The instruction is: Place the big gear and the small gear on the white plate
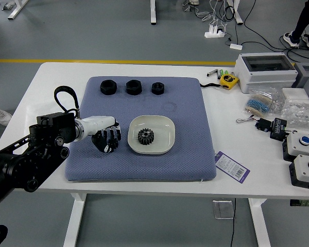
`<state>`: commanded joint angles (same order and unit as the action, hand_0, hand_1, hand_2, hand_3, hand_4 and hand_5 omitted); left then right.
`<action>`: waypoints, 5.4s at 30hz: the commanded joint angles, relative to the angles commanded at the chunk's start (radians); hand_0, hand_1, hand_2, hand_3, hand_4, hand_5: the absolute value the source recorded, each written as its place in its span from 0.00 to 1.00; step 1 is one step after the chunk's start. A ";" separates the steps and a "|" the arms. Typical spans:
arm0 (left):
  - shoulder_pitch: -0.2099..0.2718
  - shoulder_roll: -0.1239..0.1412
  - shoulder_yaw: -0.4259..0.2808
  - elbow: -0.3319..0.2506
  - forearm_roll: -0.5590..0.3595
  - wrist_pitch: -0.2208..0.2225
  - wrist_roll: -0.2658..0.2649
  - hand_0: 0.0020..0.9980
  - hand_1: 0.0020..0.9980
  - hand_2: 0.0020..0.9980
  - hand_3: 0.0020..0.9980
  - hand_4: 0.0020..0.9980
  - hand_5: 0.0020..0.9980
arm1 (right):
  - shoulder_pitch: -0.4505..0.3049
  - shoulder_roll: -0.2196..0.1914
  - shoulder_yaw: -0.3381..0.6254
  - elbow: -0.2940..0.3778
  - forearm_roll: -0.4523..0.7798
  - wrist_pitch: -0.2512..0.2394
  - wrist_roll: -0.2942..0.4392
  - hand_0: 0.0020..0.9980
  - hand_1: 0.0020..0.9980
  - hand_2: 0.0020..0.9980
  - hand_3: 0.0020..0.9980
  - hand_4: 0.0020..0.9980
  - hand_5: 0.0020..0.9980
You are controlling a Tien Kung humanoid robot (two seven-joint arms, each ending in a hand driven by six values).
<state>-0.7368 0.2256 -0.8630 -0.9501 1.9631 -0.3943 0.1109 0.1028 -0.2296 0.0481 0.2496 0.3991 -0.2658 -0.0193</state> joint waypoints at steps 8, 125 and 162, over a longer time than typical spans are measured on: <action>0.004 0.002 -0.010 -0.005 -0.005 -0.010 0.010 0.33 0.35 0.42 0.53 0.76 0.00 | -0.005 0.001 0.003 0.000 -0.003 -0.001 -0.001 0.65 0.65 0.73 0.58 0.79 0.72; 0.654 -0.125 -0.604 -0.415 -0.820 0.390 -0.264 0.62 0.63 0.68 0.61 0.86 0.31 | -0.018 -0.001 0.002 -0.006 -0.003 0.003 0.001 0.65 0.64 0.73 0.57 0.78 0.72; 0.630 -0.143 -0.720 -0.483 -0.809 0.302 0.006 0.61 0.64 0.70 0.62 0.85 0.36 | -0.008 -0.006 -0.009 -0.005 0.013 0.008 0.008 0.65 0.64 0.73 0.57 0.78 0.71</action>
<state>-0.1065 0.0824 -1.5834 -1.4329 1.1542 -0.0921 0.1166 0.0945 -0.2359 0.0393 0.2451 0.4119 -0.2581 -0.0110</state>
